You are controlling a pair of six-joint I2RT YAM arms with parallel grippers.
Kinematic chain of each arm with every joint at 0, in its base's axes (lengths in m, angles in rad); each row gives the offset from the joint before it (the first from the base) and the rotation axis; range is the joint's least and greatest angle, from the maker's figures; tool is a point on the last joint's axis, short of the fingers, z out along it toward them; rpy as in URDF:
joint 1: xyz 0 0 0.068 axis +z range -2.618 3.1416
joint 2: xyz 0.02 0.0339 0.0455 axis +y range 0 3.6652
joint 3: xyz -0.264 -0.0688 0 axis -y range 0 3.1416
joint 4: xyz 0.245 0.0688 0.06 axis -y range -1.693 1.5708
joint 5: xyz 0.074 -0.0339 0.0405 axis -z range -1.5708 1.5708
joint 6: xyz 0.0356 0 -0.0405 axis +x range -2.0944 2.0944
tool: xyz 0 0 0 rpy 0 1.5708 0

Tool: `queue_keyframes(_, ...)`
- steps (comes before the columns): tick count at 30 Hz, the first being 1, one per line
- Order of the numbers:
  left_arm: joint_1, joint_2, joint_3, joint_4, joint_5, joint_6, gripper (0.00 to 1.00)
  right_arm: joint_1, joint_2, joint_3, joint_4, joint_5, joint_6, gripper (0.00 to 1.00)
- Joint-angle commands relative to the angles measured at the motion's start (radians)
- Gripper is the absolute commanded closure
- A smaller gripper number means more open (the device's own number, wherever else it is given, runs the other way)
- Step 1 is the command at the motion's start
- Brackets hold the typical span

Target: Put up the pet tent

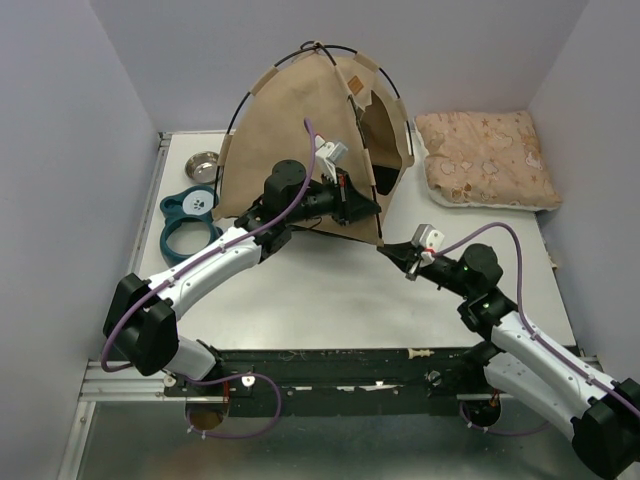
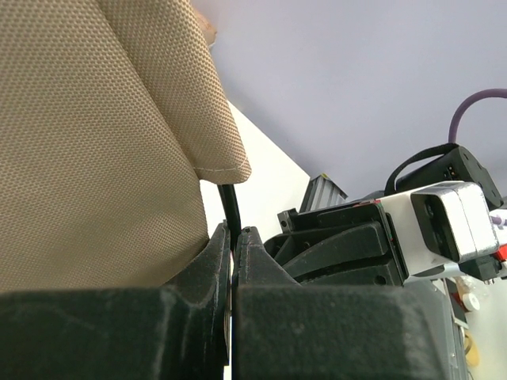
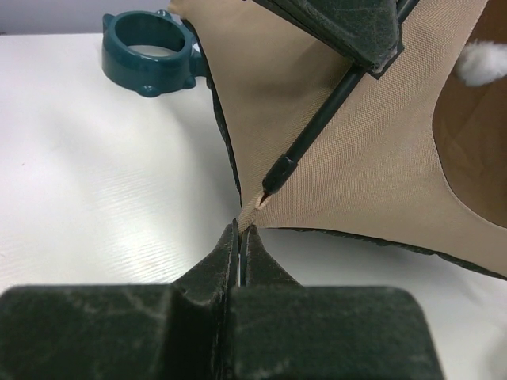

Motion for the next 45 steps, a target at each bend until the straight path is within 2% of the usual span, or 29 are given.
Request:
queue_keyframes(1, 0.012, -0.015, 0.016, -0.01, -0.091, 0.06, 1.0, 0.014, -0.026, 0.029, -0.001, -0.007, -0.01, 0.99)
queue_keyframes(13, -0.011, -0.016, 0.021, -0.081, -0.111, 0.146, 1.0, 0.014, -0.033, 0.032, -0.007, -0.004, -0.008, 0.99)
queue_keyframes(33, -0.048, -0.001, 0.038, -0.094, -0.168, 0.146, 1.0, 0.031, -0.026, 0.04, -0.016, -0.028, -0.033, 0.99)
queue_keyframes(45, -0.054, -0.059, -0.037, -0.113, -0.174, 0.33, 1.0, 0.031, -0.038, 0.043, -0.032, -0.019, 0.004, 0.99)
